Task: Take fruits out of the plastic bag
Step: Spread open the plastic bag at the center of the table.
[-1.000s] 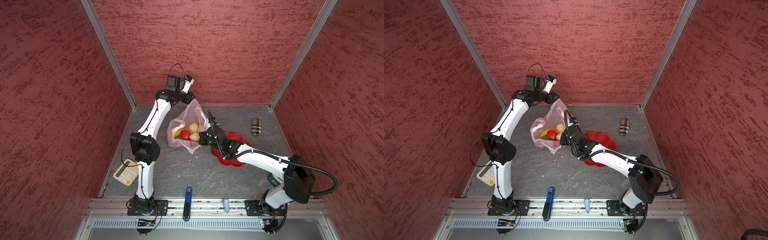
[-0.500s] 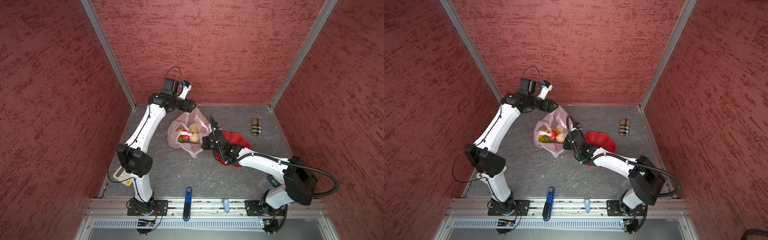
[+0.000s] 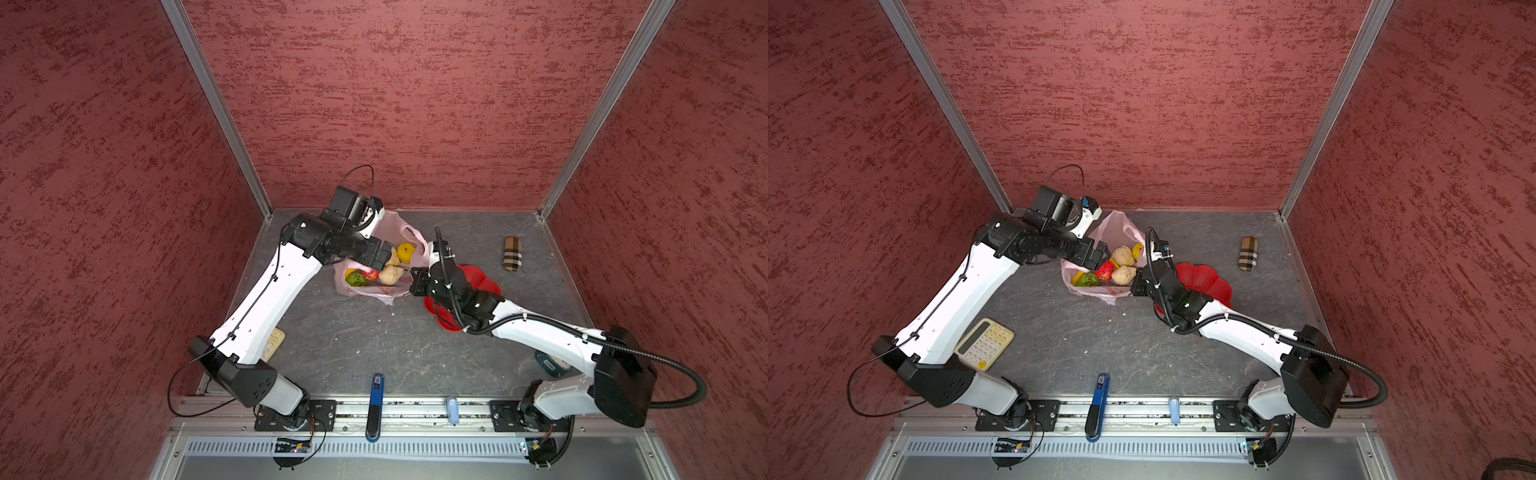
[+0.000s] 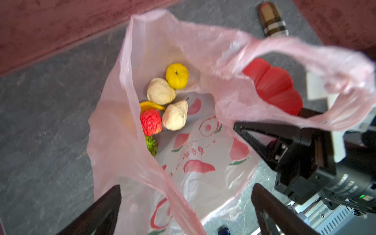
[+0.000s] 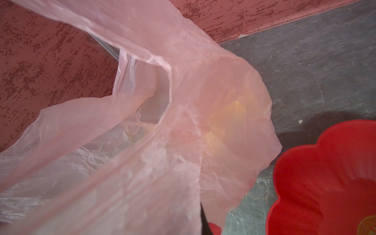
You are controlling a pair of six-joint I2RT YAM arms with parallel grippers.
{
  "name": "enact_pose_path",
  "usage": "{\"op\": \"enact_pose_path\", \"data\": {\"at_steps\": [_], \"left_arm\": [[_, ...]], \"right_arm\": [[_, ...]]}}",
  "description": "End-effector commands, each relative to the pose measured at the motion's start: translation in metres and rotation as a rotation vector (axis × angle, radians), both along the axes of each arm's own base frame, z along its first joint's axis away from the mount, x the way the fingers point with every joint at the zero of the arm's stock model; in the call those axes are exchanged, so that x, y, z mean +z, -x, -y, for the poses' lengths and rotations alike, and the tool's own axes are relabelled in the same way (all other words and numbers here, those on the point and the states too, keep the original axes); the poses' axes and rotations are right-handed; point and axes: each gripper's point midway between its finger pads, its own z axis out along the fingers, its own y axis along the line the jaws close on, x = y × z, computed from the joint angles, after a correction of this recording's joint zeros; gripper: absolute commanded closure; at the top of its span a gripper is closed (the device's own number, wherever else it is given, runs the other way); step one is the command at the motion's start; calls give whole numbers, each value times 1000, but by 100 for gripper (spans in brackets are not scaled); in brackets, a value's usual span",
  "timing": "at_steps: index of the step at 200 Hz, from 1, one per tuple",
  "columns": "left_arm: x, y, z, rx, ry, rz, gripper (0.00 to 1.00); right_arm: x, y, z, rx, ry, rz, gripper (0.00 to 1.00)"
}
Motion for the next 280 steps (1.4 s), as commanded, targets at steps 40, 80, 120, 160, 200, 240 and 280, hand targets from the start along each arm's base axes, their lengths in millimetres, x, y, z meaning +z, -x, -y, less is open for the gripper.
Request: {"op": "enact_pose_path", "data": {"at_steps": [40, 80, 120, 160, 200, 240, 280], "left_arm": [[32, 46, -29, 212, -2, 168, 0], [12, 55, -24, 268, 13, 200, 1], [11, 38, -3, 272, 83, 340, 1], [12, 26, -5, 316, 75, 423, 0], [0, 16, -2, 325, 41, 437, 0], [-11, 13, -7, 333, 47, 412, 13], [-19, 13, -17, 353, 49, 402, 46]], "right_arm": [[12, -2, -1, -6, -8, 30, 98], [16, -3, -3, 8, 3, 37, 98], [19, -2, -4, 20, 15, 46, 98], [21, -2, -2, 20, 22, 52, 98], [22, -3, -4, 28, 23, 50, 98], [25, -5, -5, 26, 20, 53, 98], [25, -5, -6, 25, 12, 51, 98]]}}
